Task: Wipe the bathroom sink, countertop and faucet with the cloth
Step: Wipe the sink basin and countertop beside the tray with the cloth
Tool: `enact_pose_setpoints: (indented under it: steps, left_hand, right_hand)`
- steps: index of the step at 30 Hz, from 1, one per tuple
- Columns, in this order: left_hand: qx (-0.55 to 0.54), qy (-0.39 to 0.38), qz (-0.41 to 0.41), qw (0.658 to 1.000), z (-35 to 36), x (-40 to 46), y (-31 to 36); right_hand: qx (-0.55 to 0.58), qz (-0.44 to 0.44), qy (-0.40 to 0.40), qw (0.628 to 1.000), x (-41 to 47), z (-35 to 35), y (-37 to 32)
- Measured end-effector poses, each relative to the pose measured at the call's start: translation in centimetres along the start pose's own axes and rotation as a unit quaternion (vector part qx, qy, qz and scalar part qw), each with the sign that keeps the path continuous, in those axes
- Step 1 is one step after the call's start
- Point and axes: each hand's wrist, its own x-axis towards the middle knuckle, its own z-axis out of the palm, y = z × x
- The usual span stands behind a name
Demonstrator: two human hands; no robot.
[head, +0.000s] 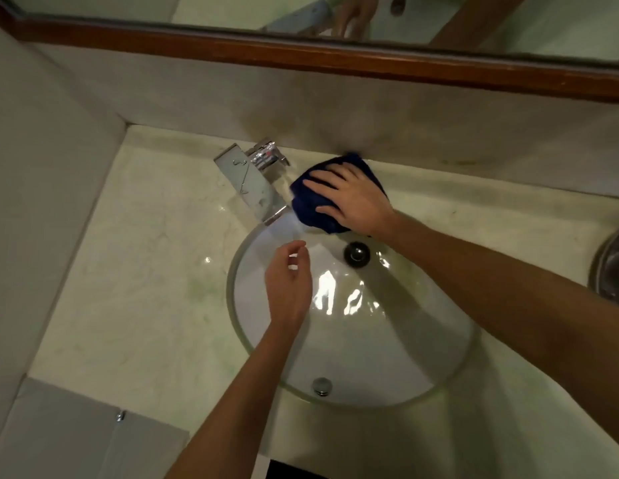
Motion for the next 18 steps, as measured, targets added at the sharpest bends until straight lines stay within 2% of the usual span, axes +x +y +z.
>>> enact_pose_setpoints:
  steps: [3, 8, 10, 14, 18]
  left_hand:
    - [0.011, 0.068, 0.007, 0.998, -3.7, -0.6, -1.9]
    - [-0.022, 0.103, -0.029, 0.994, -8.6, -1.4, -4.6]
    - [-0.033, 0.103, -0.035, 0.994, -9.4, -1.7, -5.2]
    - [-0.035, 0.079, -0.019, 0.996, -8.5, -2.3, -5.2]
    - [-0.009, -0.009, 0.031, 0.999, -4.4, -2.8, -2.7]
  right_hand:
    - [0.011, -0.108, 0.0, 0.994, 3.8, 1.3, -2.8]
    - [-0.003, -0.14, 0.024, 0.99, 4.2, 1.4, -2.7]
    - [-0.002, -0.1, 0.013, 0.995, 2.9, 0.9, -1.3]
    - [0.022, 0.052, 0.032, 0.998, -3.3, -0.7, 1.5]
    - [-0.018, 0.189, 0.02, 0.982, -11.4, -2.3, 2.4]
